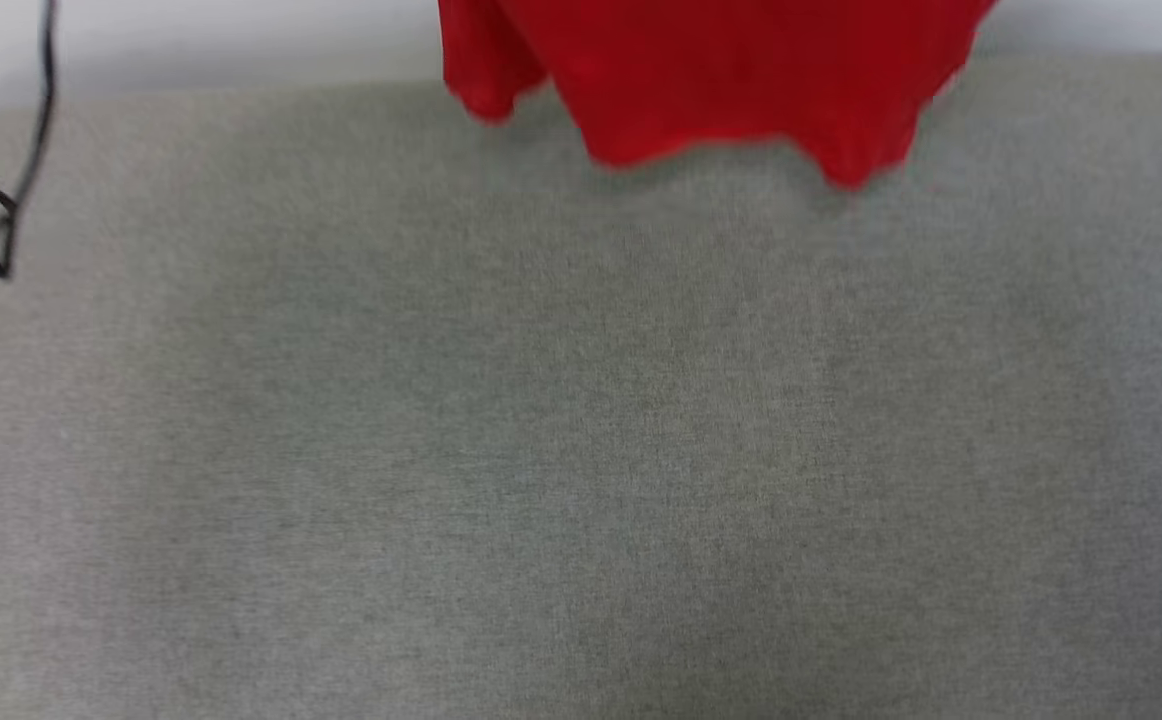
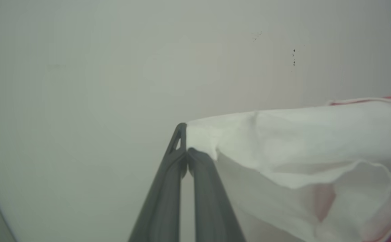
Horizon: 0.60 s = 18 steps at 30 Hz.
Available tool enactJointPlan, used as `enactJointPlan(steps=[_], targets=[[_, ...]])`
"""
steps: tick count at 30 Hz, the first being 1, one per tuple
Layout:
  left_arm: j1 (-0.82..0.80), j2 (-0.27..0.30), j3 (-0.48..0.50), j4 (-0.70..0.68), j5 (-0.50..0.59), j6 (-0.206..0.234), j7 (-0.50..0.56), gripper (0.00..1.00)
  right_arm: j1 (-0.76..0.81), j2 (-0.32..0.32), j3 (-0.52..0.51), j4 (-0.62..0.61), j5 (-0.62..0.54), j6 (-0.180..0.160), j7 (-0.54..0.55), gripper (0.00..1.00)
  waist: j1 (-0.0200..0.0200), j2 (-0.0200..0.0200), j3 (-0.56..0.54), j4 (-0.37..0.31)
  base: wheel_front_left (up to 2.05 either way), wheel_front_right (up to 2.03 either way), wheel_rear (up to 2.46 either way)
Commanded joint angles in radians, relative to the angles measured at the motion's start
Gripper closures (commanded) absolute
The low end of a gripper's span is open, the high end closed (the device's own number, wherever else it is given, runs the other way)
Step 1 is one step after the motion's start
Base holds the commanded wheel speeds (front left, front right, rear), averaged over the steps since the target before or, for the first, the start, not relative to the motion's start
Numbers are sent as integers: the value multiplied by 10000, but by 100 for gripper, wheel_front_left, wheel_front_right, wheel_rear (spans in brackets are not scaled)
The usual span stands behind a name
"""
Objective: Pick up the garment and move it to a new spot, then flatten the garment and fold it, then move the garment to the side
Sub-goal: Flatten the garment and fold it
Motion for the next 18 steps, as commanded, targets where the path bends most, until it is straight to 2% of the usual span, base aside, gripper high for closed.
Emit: enactJointPlan(steps=[1,12,18], targets=[[-497,142,94,217,60,13,-156,100,-544,-5,91,177,-123,-16,-304,100,-1,0,732,-174,0,0,0],[-3038,516,634,623,247,246,-906,100,-3139,706,354,945,-628,-17,-2741,100,-1,0,3188,-709,0,0,0],[-3545,577,801,478,216,410,-1178,100,-3854,1048,701,1427,-677,-17,-3803,100,-1,0,3946,-848,0,0,0]])
